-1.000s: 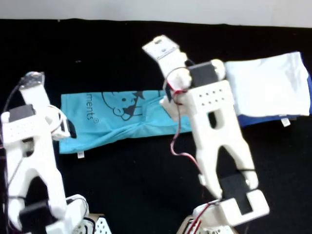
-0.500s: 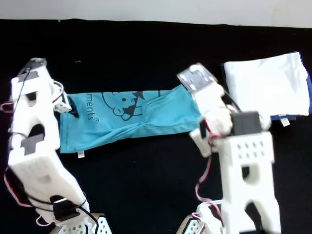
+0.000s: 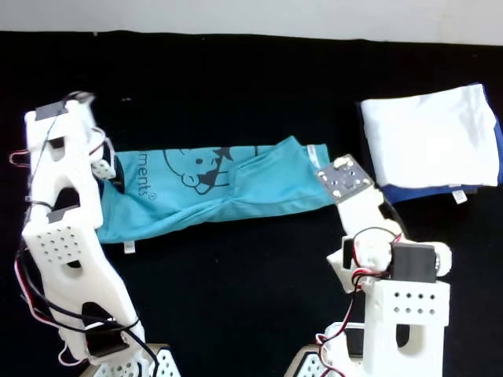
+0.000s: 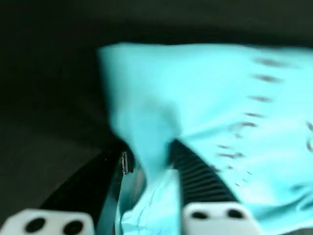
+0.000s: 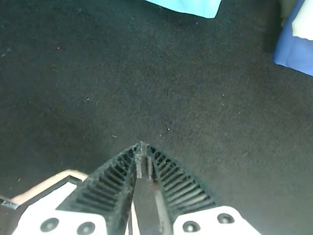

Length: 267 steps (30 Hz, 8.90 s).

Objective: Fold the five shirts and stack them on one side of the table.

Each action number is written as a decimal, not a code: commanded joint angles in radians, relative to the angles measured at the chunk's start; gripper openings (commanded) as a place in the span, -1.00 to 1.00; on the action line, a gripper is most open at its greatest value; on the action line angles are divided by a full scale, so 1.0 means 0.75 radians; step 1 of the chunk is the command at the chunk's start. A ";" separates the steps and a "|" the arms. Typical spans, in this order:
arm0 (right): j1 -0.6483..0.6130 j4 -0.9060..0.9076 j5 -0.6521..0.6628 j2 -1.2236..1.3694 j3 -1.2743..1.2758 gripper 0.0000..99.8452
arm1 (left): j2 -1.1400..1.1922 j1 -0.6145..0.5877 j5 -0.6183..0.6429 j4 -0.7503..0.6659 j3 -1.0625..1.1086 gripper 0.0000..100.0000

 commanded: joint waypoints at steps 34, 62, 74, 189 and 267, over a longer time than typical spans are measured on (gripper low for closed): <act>0.181 -1.214 0.006 -0.028 1.122 -0.99 | -0.701 -0.019 -0.254 0.450 -0.030 -0.98; 0.185 -1.314 -0.145 -0.030 1.173 -0.98 | -0.590 0.772 0.016 -0.166 -0.001 -0.47; 0.185 -1.314 -0.145 -0.030 1.173 -0.98 | -0.574 0.545 -0.090 0.286 -0.105 -1.00; -0.283 -0.592 -0.419 0.654 -0.402 -0.97 | -1.648 -0.085 -0.135 -1.025 2.137 -0.87; -0.623 -0.087 -0.432 2.489 -2.129 -0.99 | -1.447 -0.097 -0.131 -0.925 1.996 -0.87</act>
